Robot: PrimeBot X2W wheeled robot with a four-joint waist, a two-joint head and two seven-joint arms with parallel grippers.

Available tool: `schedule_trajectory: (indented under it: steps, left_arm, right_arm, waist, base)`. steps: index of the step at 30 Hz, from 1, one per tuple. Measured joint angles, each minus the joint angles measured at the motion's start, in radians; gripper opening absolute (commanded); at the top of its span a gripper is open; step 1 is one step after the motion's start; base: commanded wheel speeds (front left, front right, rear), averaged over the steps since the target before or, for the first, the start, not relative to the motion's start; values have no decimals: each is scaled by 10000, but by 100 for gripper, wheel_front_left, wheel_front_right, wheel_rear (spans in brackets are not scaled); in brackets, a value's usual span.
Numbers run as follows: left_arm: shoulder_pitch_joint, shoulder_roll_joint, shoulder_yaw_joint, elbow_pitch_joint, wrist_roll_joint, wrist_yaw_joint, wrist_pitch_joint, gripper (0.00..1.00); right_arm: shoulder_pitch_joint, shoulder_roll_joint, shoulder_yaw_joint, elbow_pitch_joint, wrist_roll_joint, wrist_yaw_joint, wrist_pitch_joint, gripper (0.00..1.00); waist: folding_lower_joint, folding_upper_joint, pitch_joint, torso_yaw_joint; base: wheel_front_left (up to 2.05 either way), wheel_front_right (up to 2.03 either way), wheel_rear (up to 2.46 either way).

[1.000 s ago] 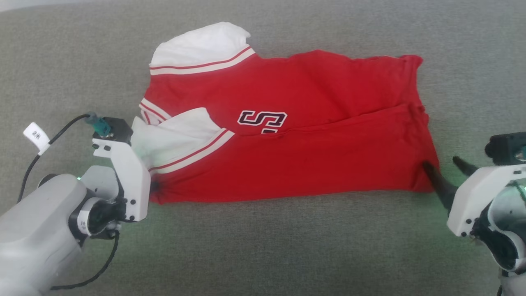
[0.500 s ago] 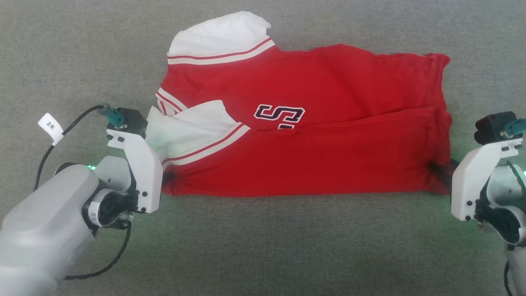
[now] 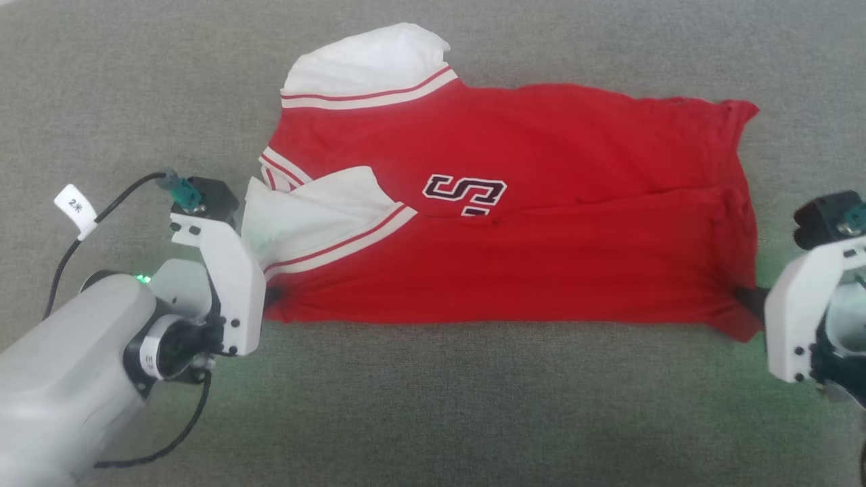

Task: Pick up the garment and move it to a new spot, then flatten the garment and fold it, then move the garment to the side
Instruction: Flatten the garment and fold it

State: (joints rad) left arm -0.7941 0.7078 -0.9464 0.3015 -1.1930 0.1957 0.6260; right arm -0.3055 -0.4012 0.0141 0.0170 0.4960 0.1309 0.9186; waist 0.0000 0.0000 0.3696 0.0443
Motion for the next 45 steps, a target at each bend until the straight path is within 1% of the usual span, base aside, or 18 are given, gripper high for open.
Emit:
schedule_trajectory:
  steps: [3,8,14,17,19,21,22,23,24,25,26,28,29,34,37,40,41,45]
  left_arm:
    - [185,345,10,-706,-2,408,161,0]
    - [712,1114,-61,-2203,4,1225,508,0]
    - [1479,1848,-50,-3829,-136,2224,677,0]
    - [1816,2054,-69,-4314,-288,2533,662,0]
    - [2004,2056,-69,-4406,-368,2627,625,0]
    - [2113,2031,-82,-4360,-374,2633,495,0]
    - [2150,1979,-73,-4288,-382,2596,430,9]
    - [2167,1921,-61,-4184,-405,2566,378,31]
    - [2174,1868,-56,-4046,-412,2512,316,61]
    - [2176,1785,-33,-3933,-458,2485,265,100]
    - [2179,1695,-13,-3824,-506,2472,253,100]
    - [2168,1563,-10,-3720,-535,2368,234,100]
    - [2159,1509,-15,-3664,-535,2334,234,100]
    - [2054,1484,-36,-3536,-512,2295,337,100]
    - [1912,1687,44,-3628,-453,2349,372,100]
    - [1662,2056,217,-3877,-385,2491,520,100]
    - [1400,2330,355,-4094,-359,2577,673,100]
    - [872,2738,617,-4349,-295,2660,972,100]
  right_arm:
    - [336,-194,-201,-456,128,2,359,0]
    - [838,-286,-596,-1250,174,2,913,0]
    - [1481,-159,-1011,-2094,268,2,1630,0]
    - [1797,-33,-1223,-2343,280,0,1797,0]
    - [1922,92,-1277,-2343,257,0,1820,0]
    - [2024,299,-1241,-2290,276,0,1831,0]
    - [2032,389,-1174,-2257,320,0,1778,0]
    - [2022,479,-1162,-2104,322,0,1701,0]
    - [2023,523,-1099,-1969,313,-2,1682,0]
    - [2002,539,-1032,-1848,313,-2,1607,0]
    - [1966,581,-1037,-1703,314,0,1442,20]
    - [1900,604,-926,-1406,253,0,1214,42]
    - [1864,608,-865,-1308,228,0,1112,100]
    - [1669,713,-610,-930,222,8,619,100]
    - [1619,694,-545,-905,244,10,385,100]
    - [1570,604,-671,-1068,219,2,94,100]
    - [1528,570,-757,-1246,176,-2,-196,100]
    - [1192,654,-832,-1730,98,-2,-1112,100]
  waist:
    - [-1,0,-77,39]
    - [0,0,-163,114]
    - [0,0,-157,175]
    - [-1,0,-121,192]
    - [0,0,-89,193]
    - [0,0,-56,177]
    - [0,0,-41,166]
    - [0,0,-29,151]
    - [0,0,-21,131]
    - [-1,0,-21,111]
    - [0,1,-22,97]
    - [0,0,-46,68]
    - [0,0,-66,58]
    - [-1,0,-208,1]
    - [-1,0,-323,-60]
    - [0,0,-452,-145]
    - [0,0,-526,-241]
    - [0,0,-637,-534]
  base:
    - [0,0,0]
    - [0,0,0]
    - [0,0,0]
    - [0,0,0]
    - [0,0,0]
    - [0,0,0]
    - [0,0,0]
    - [0,0,0]
    - [0,0,0]
    - [0,0,0]
    - [0,0,0]
    - [0,0,0]
    - [0,0,0]
    - [0,0,0]
    - [0,0,0]
    - [0,0,0]
    - [0,0,0]
    - [0,0,0]
